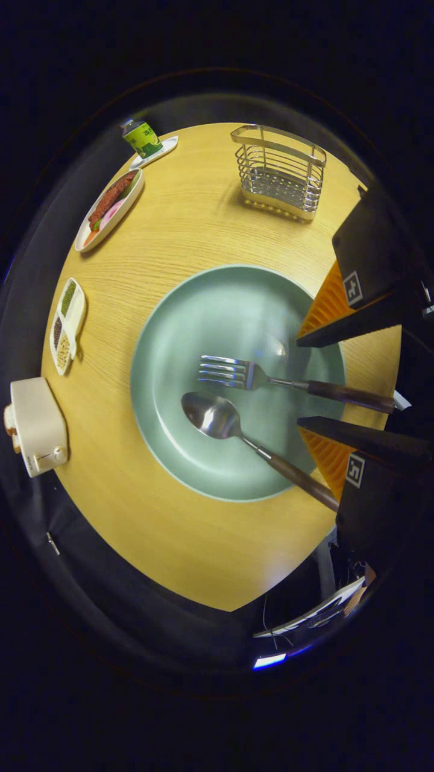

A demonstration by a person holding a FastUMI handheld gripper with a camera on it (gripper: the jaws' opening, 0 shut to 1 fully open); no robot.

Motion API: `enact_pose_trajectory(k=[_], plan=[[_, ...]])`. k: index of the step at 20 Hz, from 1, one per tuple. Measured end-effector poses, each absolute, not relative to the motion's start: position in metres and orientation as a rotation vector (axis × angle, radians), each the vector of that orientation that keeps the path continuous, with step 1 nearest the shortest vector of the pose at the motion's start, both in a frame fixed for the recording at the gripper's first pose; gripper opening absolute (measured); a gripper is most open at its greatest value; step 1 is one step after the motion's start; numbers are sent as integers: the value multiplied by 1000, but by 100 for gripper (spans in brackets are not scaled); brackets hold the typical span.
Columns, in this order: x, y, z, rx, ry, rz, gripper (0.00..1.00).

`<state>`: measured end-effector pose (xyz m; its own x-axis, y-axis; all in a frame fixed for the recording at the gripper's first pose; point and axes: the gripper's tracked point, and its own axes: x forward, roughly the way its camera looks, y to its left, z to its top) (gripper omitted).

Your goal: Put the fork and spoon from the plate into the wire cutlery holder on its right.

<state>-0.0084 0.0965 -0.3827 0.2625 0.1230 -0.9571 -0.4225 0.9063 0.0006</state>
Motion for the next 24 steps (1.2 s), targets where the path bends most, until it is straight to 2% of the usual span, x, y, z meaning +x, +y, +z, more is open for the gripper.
enact_pose_trajectory(k=[2, 5, 6, 7, 10, 11, 13, 18, 24], plan=[[-6, 95, -388, -296, 1280, 360, 60], [2, 93, -390, -331, 1297, 341, 34], [4, 91, -389, -330, 1299, 326, 30], [3, 91, -392, -318, 1309, 324, 15], [4, 88, -386, -391, 1319, 382, 15], [4, 83, -386, -433, 1320, 400, 10], [6, 78, -384, -430, 1321, 396, 6], [19, 74, -351, -241, 1312, 365, 6], [15, 44, -286, -188, 1291, 424, 6]])
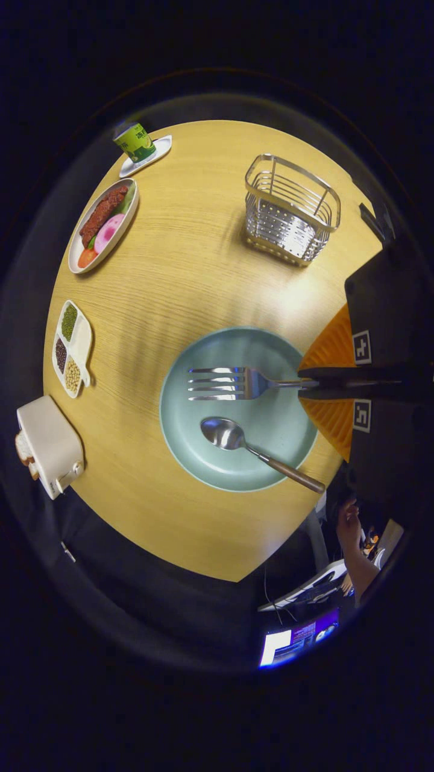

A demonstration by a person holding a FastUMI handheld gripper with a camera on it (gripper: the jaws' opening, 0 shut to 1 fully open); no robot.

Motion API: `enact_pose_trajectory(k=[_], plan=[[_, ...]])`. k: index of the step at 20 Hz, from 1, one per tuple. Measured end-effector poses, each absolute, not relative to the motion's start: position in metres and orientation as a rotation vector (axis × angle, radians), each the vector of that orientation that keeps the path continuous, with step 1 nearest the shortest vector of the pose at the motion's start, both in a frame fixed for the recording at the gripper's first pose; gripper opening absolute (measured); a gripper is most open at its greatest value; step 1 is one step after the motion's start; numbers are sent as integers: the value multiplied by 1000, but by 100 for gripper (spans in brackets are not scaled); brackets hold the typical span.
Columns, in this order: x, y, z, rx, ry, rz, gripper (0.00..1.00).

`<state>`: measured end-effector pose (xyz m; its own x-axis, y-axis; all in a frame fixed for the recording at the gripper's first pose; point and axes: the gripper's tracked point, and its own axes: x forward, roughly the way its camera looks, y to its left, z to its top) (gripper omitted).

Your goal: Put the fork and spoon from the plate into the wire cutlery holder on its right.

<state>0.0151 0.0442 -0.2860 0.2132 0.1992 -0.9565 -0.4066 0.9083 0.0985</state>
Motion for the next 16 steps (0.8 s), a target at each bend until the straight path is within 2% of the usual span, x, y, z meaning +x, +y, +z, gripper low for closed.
enact_pose_trajectory(k=[8, 12, 16], plan=[[10, -75, -216, -285, 1357, 401, 6], [15, -128, -219, -368, 1433, 363, 6], [12, -143, -242, -404, 1535, 371, 6]])
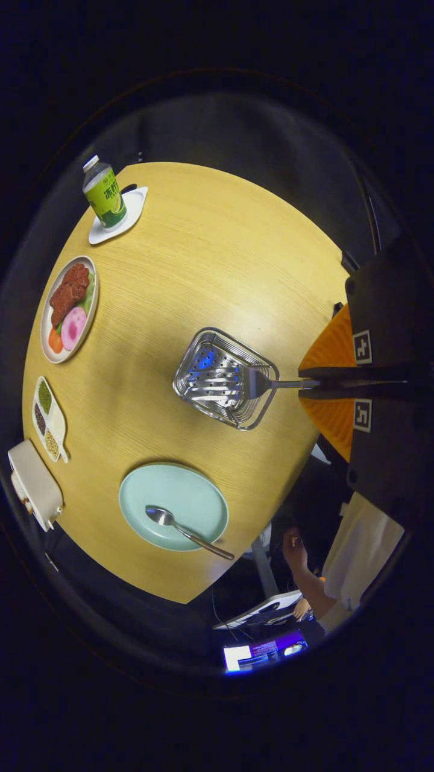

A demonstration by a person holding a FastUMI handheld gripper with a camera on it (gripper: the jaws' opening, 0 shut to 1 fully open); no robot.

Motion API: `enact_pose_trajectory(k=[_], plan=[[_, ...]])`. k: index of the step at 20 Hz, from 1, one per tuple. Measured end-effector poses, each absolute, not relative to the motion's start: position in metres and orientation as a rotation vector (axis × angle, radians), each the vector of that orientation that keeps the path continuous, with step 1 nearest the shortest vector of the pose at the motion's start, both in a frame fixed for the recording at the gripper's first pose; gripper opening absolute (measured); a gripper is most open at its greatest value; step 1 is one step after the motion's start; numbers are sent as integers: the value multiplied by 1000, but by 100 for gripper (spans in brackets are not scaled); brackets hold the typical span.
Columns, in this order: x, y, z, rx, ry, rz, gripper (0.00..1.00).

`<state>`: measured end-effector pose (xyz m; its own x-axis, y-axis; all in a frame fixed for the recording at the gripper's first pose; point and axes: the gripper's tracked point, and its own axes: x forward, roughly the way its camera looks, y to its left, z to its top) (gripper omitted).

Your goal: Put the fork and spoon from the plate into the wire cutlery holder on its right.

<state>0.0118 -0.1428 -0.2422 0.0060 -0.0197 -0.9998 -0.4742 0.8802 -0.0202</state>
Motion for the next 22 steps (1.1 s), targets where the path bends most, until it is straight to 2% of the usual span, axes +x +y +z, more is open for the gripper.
enact_pose_trajectory(k=[10, 13, 16, 18, 19, 20, 22], plan=[[22, -145, -271, -423, 1691, 324, 7], [27, -143, -270, -422, 1673, 328, 15], [29, -137, -264, -398, 1637, 339, 30], [35, -139, -256, -421, 1582, 353, 63], [37, -140, -252, -427, 1547, 355, 89], [39, -136, -246, -408, 1519, 355, 94], [41, -127, -231, -342, 1455, 347, 97]])
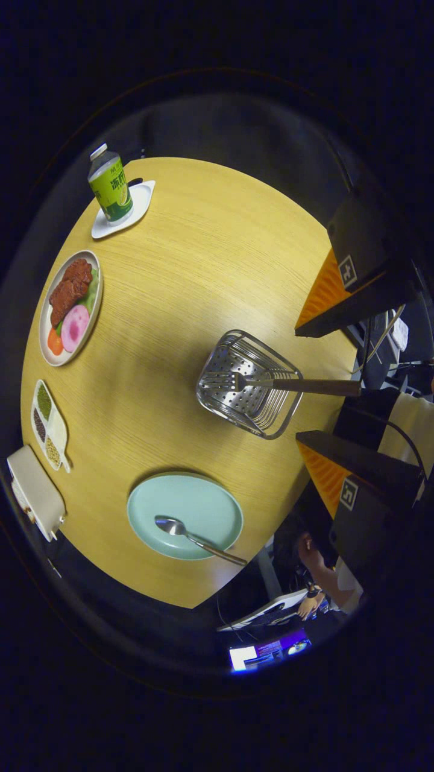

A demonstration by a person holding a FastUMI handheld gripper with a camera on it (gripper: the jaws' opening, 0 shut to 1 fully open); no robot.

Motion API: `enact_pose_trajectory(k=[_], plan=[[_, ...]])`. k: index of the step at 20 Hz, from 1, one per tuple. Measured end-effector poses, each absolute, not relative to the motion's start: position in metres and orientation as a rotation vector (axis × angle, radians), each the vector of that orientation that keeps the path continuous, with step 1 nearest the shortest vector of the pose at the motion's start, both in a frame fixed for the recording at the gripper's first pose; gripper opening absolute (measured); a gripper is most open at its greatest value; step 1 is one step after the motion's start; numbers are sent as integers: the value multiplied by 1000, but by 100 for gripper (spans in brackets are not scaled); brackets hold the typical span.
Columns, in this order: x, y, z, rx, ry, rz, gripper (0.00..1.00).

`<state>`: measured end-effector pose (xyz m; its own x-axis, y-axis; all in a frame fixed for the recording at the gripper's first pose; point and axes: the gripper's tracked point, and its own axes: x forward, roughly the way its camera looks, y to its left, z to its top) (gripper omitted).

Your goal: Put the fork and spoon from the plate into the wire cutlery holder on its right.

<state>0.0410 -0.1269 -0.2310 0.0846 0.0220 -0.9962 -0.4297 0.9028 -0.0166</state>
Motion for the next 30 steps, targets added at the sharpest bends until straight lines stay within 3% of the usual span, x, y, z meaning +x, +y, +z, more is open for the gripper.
enact_pose_trajectory(k=[11, 16, 22, 30], plan=[[33, -39, -137, -207, 1030, 415, 100], [15, 17, -137, -168, 911, 463, 100], [-3, 84, -187, -47, 953, 477, 100], [1, 127, -279, -13, 1088, 379, 100]])
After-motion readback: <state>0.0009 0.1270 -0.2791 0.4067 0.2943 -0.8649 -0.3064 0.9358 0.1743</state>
